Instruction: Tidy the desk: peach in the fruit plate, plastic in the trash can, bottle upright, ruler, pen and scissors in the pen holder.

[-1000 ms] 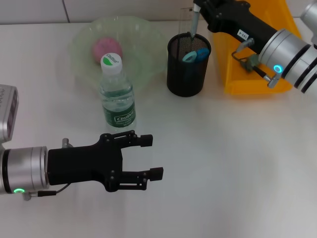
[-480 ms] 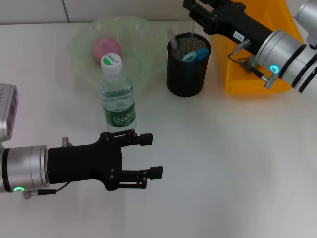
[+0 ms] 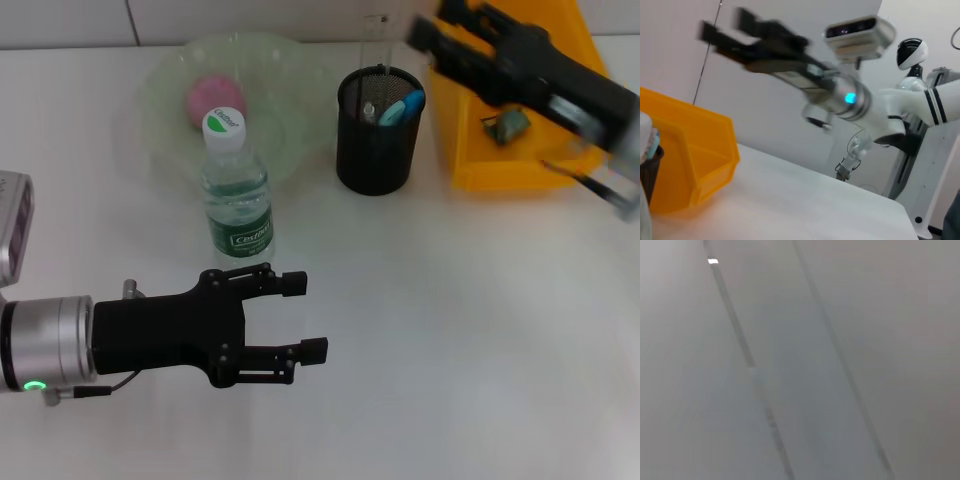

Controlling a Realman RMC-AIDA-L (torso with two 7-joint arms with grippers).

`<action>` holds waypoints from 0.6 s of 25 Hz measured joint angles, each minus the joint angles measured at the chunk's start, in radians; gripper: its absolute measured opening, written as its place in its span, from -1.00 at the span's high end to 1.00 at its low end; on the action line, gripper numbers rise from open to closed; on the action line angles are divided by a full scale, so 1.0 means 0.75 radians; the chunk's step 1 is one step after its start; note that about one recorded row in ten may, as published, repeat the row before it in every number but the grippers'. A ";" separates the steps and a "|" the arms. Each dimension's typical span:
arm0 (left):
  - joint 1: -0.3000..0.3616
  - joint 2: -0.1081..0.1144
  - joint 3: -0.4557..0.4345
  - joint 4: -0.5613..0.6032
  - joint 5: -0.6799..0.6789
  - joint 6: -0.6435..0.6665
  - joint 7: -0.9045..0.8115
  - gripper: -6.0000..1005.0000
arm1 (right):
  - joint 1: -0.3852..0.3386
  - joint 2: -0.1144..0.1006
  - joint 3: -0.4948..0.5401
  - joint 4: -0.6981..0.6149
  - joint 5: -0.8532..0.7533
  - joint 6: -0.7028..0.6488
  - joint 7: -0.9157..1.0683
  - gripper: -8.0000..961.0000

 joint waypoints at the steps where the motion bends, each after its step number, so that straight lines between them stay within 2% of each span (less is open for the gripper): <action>1: 0.004 0.000 0.000 0.000 0.000 0.011 -0.005 -0.69 | -0.062 -0.014 0.028 -0.063 -0.071 -0.077 0.031 -0.23; 4: 0.008 0.003 0.000 0.000 0.000 0.019 -0.008 -0.69 | -0.195 -0.066 0.192 -0.151 -0.304 -0.354 0.120 -0.36; 5: 0.018 0.020 0.000 0.000 0.005 0.039 -0.040 -0.69 | -0.252 -0.094 0.385 -0.155 -0.515 -0.536 0.160 -0.41; 6: 0.022 0.027 0.000 0.000 0.008 0.045 -0.047 -0.69 | -0.252 -0.094 0.385 -0.155 -0.515 -0.536 0.160 -0.45; 8: 0.027 0.035 0.000 0.000 0.009 0.054 -0.052 -0.69 | -0.287 -0.107 0.592 -0.148 -0.783 -0.708 0.143 -0.49; 11: 0.029 0.053 0.003 0.000 0.010 0.068 -0.056 -0.69 | -0.312 -0.097 0.759 -0.135 -1.108 -0.850 0.051 -0.49; 15: 0.029 0.063 0.002 0.000 0.010 0.083 -0.057 -0.69 | -0.328 -0.053 0.769 -0.117 -1.263 -0.885 -0.050 -0.49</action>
